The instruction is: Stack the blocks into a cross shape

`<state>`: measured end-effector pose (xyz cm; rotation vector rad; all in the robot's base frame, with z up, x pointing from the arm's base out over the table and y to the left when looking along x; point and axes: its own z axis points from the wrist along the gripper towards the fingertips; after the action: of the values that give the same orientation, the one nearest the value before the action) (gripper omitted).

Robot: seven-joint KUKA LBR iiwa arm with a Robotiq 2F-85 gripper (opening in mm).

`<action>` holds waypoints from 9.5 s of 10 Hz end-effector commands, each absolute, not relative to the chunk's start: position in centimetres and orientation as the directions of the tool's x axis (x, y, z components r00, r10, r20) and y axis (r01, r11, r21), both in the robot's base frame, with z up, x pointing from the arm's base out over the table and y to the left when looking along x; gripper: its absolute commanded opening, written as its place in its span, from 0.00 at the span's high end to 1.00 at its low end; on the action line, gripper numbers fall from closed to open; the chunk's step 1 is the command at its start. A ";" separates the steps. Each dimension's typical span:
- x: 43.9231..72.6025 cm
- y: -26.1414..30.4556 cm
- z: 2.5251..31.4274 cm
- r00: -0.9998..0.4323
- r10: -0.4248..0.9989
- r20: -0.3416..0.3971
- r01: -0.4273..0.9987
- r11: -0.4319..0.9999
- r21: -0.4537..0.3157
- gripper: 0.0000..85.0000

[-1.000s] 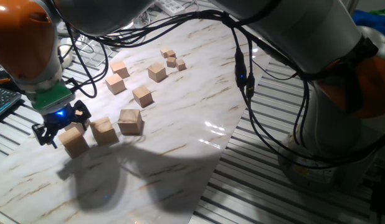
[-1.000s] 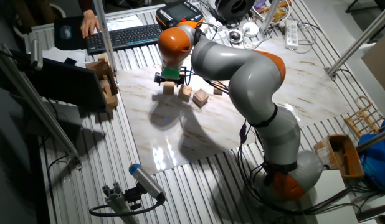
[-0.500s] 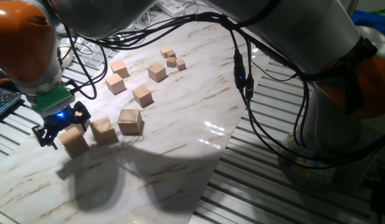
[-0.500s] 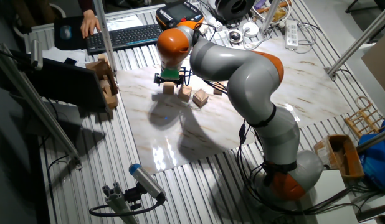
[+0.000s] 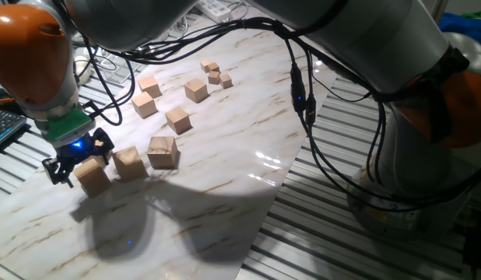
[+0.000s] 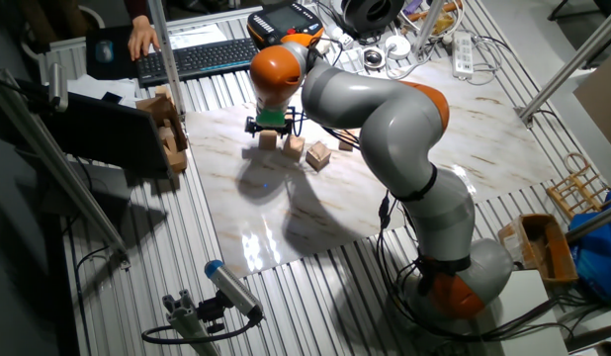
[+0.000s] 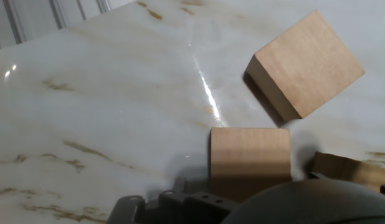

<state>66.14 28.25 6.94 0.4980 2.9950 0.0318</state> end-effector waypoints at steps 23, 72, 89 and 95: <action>66.0 28.2 8.0 -0.918 0.395 -0.043 0.394 0.919 0.029 1.00; 63.9 27.6 8.5 0.370 0.927 -0.068 0.922 -0.358 0.147 1.00; 63.8 26.7 6.4 0.399 0.911 -0.101 0.916 -0.392 0.085 1.00; 63.8 26.8 6.3 0.413 0.906 -0.089 0.907 -0.400 0.133 0.80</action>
<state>63.78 26.77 6.35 2.5019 1.6141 -0.0003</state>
